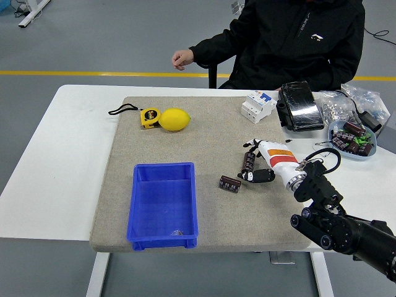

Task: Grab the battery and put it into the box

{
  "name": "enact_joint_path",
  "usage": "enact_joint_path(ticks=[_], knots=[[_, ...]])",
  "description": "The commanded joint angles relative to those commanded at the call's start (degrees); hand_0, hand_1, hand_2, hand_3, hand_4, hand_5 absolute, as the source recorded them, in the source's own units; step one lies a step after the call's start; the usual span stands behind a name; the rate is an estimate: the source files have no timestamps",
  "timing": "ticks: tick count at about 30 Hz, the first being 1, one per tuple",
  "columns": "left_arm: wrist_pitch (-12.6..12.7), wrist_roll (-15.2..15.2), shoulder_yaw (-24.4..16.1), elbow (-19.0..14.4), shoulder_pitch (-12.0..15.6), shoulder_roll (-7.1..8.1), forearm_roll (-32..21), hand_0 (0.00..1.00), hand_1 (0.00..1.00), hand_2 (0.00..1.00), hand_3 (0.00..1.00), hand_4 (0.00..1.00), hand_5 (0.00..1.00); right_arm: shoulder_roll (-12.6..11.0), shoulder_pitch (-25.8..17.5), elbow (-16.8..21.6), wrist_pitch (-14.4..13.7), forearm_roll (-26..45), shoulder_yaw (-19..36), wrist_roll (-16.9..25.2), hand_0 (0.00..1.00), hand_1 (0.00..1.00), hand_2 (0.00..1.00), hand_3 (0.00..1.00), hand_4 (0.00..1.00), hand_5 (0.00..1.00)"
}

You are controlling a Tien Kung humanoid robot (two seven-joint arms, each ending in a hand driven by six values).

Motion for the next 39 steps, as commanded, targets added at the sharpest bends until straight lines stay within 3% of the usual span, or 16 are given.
enact_joint_path(ticks=[1,6,7,12,13,18,19,23,24,25,39], knots=[[0.0,0.0,-0.1,0.0,0.0,0.00,0.1,0.785,0.762,0.752,0.603,0.657,0.588,0.0,0.0,0.0,-0.1,0.1,0.0,0.1,0.300,0.463,0.577,0.683,0.935,0.341],[-0.1,0.1,0.1,0.0,0.0,0.07,-0.1,0.785,0.762,0.752,0.603,0.657,0.588,-0.1,0.1,0.0,-0.3,0.2,0.0,0.4,0.300,0.463,0.577,0.683,0.935,0.341],[-0.1,0.1,0.1,0.0,-0.1,0.07,-0.2,0.784,0.762,0.752,0.601,0.655,0.587,-0.1,0.1,0.1,-0.4,0.2,0.0,0.4,0.235,0.417,0.530,0.578,0.875,0.316],[-0.1,0.1,0.3,0.0,-0.1,0.11,-0.5,0.784,0.762,0.752,0.601,0.655,0.587,-0.1,0.0,0.1,-0.4,0.4,-0.2,0.5,0.235,0.417,0.530,0.578,0.875,0.316],[-0.1,0.1,0.4,0.0,-0.1,0.11,-0.5,0.783,0.761,0.752,0.602,0.655,0.587,0.0,-0.1,0.1,-0.3,0.4,-0.2,0.5,0.195,0.387,0.513,0.556,0.842,0.306],[-0.1,0.1,0.5,-0.1,-0.1,0.14,-0.7,0.783,0.761,0.752,0.602,0.655,0.587,-0.1,0.0,0.1,1.5,-0.1,0.2,-0.4,0.195,0.387,0.513,0.556,0.842,0.306],[-0.1,0.1,0.4,-0.1,-0.1,0.14,-0.7,0.784,0.761,0.752,0.602,0.655,0.588,-0.1,0.1,0.1,1.8,-0.1,0.3,-0.5,0.290,0.450,0.552,0.613,0.865,0.291],[-0.1,0.1,0.3,-0.1,0.0,0.16,-0.5,0.784,0.761,0.752,0.602,0.655,0.588,-0.3,0.2,0.3,2.8,-0.4,0.7,-0.8,0.290,0.450,0.552,0.613,0.865,0.291],[-0.2,0.1,0.3,-0.1,0.0,0.16,-0.5,0.784,0.761,0.752,0.602,0.655,0.588,-0.4,0.2,0.4,2.8,-0.6,0.7,-0.8,0.290,0.450,0.552,0.613,0.865,0.291],[-0.2,0.1,0.3,-0.1,-0.1,0.16,-0.5,0.783,0.761,0.752,0.602,0.655,0.588,-0.4,0.3,0.4,2.8,-0.7,0.8,-0.8,0.343,0.495,0.599,0.692,0.898,0.300],[-0.2,0.0,0.4,0.0,0.1,0.18,-0.7,0.783,0.760,0.752,0.602,0.655,0.589,-1.4,0.9,1.2,1.2,-1.5,2.2,-0.3,0.337,0.499,0.603,0.708,0.886,0.291]])
